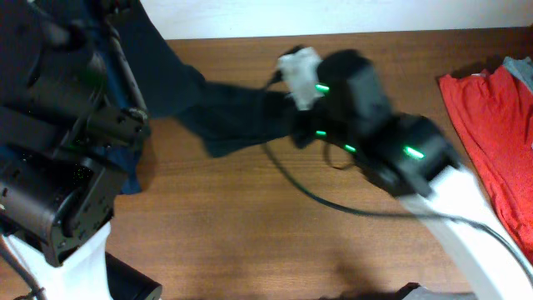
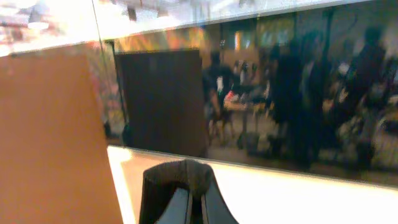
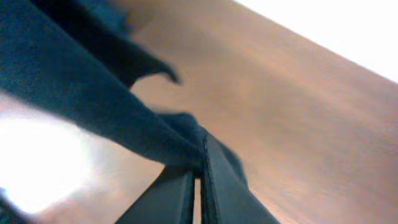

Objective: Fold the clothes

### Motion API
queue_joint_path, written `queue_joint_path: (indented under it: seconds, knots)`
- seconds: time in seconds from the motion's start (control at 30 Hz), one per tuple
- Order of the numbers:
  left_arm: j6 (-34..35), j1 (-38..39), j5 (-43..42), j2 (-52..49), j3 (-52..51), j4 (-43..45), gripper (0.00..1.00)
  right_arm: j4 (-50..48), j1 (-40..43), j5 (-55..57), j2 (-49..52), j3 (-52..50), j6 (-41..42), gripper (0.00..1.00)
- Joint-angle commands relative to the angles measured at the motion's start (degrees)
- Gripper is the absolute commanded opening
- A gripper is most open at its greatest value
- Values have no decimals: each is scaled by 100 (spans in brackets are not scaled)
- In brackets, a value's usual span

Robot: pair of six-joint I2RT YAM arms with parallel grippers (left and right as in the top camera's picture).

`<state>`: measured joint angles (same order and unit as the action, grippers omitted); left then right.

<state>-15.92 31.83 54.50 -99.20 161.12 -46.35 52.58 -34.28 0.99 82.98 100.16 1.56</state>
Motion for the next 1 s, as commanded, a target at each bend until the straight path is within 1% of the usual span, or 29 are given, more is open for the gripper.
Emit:
queue_joint_path:
  seconds: [0.0, 0.07, 0.1, 0.2, 0.37, 0.53, 0.7, 0.8, 0.87, 0.97]
  knots:
    - [737, -210, 33, 2, 15, -551, 2, 170, 354, 1692, -592, 13, 254, 4]
    - [966, -269, -44, 0, 15, -955, 2, 286, 595, 1989, -815, 15, 369, 4]
    - [1040, -293, -125, -2, 15, -1132, 5, 328, 688, 2026, -883, 15, 369, 4]
    - [1235, -315, -243, -2, 15, -1703, 6, 481, 1093, 2057, -1084, 13, 369, 4]
    - [1274, -315, -245, -22, 15, -2465, 6, 531, 1617, 2070, -1248, 13, 492, 4]
    - [1563, -315, -343, -33, 15, -3119, 6, 527, 1825, 2140, -1370, 72, 470, 4]
    - [1797, -315, -813, -33, 15, -3679, 6, 590, 1818, 2260, -1593, 334, 321, 4]
    - [1834, -313, -1357, 11, 17, -3928, 6, 798, 1818, 2260, -1768, 509, 319, 4]
    - [2068, -313, -1808, 79, 17, -4181, 6, 997, 1818, 2249, -1895, 564, 321, 4]
    - [2524, -313, -2201, 146, 17, -4701, 6, 1360, 1818, 2129, -2070, 573, 343, 4]
